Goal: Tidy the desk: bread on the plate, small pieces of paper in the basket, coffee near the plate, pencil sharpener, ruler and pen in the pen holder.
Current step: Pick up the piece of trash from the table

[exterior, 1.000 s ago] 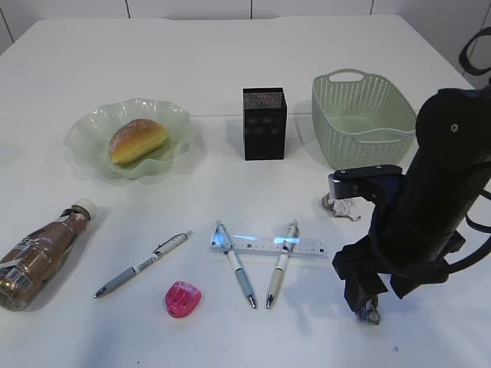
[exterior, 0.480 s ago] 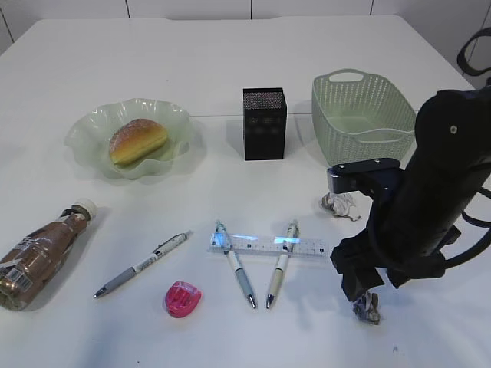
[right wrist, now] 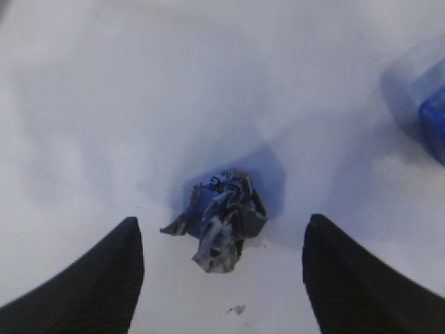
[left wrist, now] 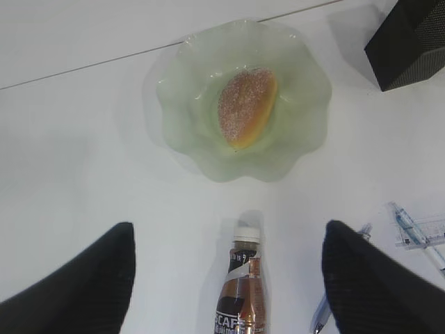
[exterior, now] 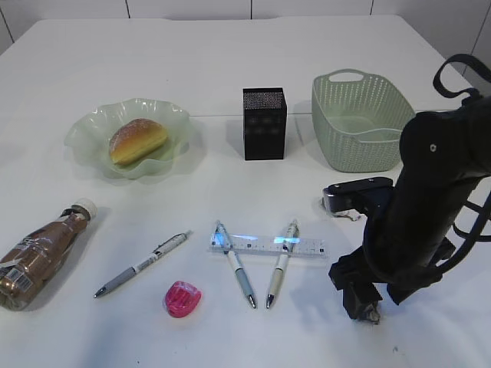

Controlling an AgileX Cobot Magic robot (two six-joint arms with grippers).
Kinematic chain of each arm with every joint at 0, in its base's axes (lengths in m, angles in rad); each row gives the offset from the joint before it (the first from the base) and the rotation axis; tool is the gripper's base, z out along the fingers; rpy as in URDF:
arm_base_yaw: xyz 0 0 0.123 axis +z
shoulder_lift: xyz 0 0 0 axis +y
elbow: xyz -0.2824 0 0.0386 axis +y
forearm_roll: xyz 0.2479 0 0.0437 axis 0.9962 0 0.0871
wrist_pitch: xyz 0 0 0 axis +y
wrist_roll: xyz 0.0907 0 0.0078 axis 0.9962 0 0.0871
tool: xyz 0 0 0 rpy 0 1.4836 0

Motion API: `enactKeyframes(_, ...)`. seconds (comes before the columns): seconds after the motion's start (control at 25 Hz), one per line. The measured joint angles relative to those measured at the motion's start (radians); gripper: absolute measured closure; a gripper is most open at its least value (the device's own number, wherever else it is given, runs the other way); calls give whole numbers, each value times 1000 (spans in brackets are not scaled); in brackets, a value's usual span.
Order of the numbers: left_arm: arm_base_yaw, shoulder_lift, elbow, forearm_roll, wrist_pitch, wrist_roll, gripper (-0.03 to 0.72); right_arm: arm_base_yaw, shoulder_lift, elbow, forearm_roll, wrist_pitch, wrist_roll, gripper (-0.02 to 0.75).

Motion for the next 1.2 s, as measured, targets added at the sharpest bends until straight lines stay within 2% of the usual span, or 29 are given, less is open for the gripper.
enactKeyframes(1.2,0,0,0,0,2,0,95,0,33,0,0,-19,0,183)
